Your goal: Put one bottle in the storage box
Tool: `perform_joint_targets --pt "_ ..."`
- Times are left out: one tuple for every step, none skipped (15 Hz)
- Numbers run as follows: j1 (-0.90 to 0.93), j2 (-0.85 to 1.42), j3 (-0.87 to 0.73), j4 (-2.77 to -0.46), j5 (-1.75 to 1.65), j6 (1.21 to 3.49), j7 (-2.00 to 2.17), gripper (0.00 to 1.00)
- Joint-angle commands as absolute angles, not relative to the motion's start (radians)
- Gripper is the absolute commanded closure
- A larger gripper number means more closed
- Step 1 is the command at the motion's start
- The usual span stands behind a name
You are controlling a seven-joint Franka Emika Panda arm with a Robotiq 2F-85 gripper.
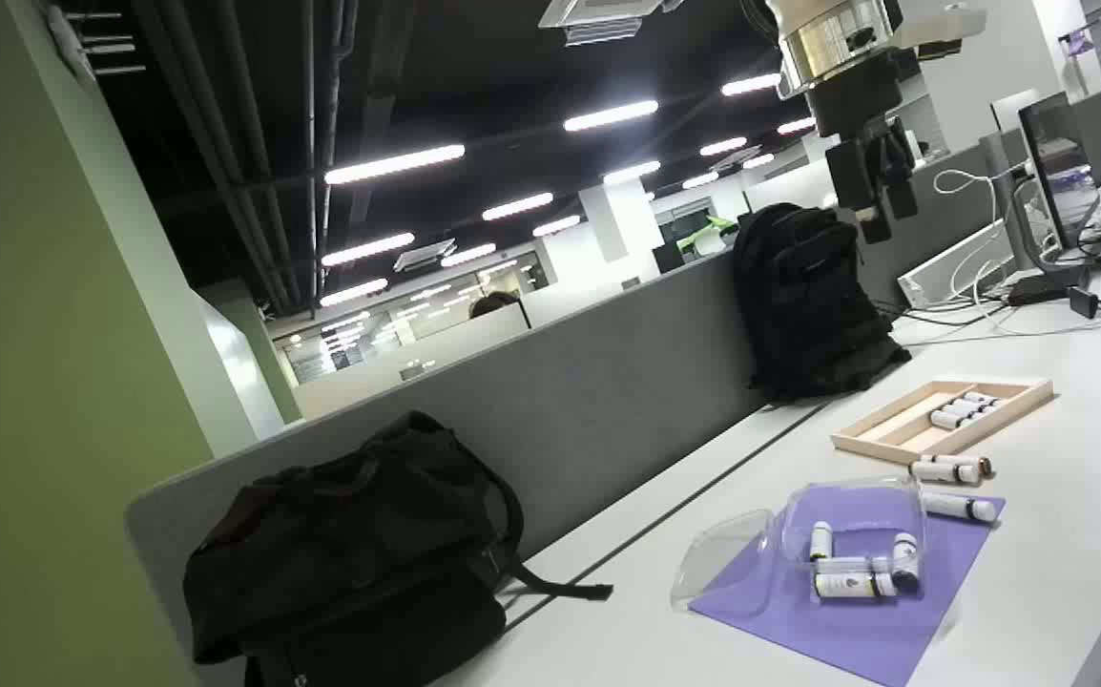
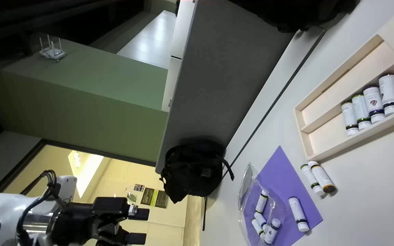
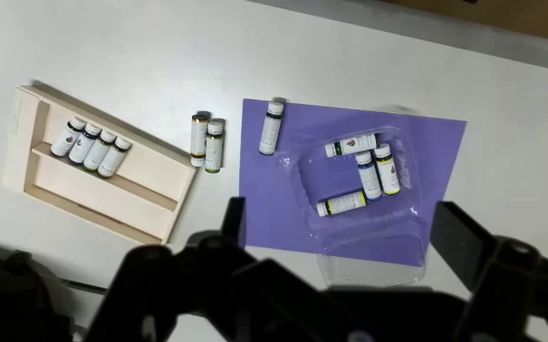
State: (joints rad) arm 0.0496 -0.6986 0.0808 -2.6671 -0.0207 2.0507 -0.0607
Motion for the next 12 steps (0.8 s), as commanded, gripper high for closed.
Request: perform_joint_targets --pt "0.061 -0.698 0.071 -2.665 -0.029 2.048 -0.054 0.0" --pt "0.061 -0.698 0.071 -2.665 -0.029 2.048 -0.054 0.0" --pt "0.061 -0.698 0.071 -2.665 -0.028 2.048 -0.054 0.0" --pt "0.061 -0.698 0.071 -2.665 -0.028 2.048 -0.054 0.0" --pt "0.061 -0.698 0.071 -2.665 -0.028 2.048 -0.054 0.0" --pt "0.061 -0.698 0.071 -2.665 -0.028 2.048 -0.054 0.0" --pt "0.061 -0.698 0.071 -2.665 -0.028 2.048 -0.054 0.0" --pt "0.061 -0.698 0.071 -2.665 -0.028 2.048 -0.054 0.0" --pt "0.075 -0.692 0.029 -2.682 -0.007 2.101 -0.115 0.0" --pt "0.077 -0.677 -0.005 -2.7 0.007 2.17 -0.161 0.0" --pt "0.088 -0.667 -0.049 -2.717 0.035 2.236 -0.221 0.0" --pt "0.093 -0.636 -0.098 -2.734 0.067 2.317 -0.281 0.0"
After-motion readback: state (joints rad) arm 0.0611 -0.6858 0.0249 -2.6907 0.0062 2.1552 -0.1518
